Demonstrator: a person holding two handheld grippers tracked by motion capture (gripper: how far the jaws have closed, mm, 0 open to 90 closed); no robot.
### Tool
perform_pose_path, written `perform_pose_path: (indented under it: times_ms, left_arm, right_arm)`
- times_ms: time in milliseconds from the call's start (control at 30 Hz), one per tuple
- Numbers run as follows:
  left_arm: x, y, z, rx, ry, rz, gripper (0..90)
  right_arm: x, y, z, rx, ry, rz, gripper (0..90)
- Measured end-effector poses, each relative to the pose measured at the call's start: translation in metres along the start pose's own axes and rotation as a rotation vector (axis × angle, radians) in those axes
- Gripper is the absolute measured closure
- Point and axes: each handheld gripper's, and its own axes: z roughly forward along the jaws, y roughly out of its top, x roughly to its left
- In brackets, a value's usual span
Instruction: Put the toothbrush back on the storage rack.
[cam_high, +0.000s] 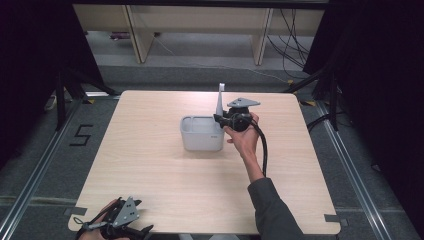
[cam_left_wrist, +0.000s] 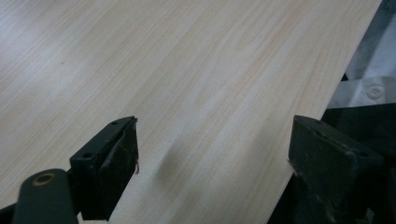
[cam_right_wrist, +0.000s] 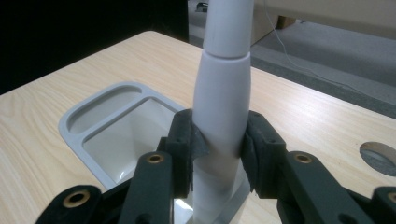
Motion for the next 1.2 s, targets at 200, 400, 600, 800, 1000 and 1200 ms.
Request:
perform_pose_path:
  times_ms: [200, 400, 600, 800, 1000, 1200]
  left_arm:
    - [0.0005, -0.0001, -0.0001, 0.008, -0.011, -0.002, 15.7]
    - [-0.0009, -0.0001, 0.0007, 0.008, -0.011, -0.017, 15.8]
    - [-0.0011, -0.0003, 0.0008, 0.01, -0.017, -0.019, 15.8]
    - [-0.0013, 0.0001, 0.0006, 0.01, -0.021, -0.02, 15.7]
    - [-0.0014, -0.0002, 0.0011, 0.012, -0.018, -0.02, 15.8]
    - [-0.0012, -0.0004, 0.001, 0.01, -0.017, -0.023, 15.7]
  right_arm:
    - [-0.0003, -0.0022, -0.0002, 0.018, -0.007, -0.002, 66.4]
    - [0.0015, -0.0038, 0.0011, 0.021, -0.001, 0.026, 66.5]
    - [0.0, -0.0052, 0.0017, 0.025, -0.003, 0.015, 66.5]
    - [-0.0007, -0.0068, 0.0032, 0.024, -0.016, -0.016, 66.6]
    - [0.0011, -0.0085, 0.0047, 0.024, -0.02, 0.0, 66.7]
    - [-0.0012, -0.0081, 0.0048, 0.011, -0.005, -0.008, 67.8]
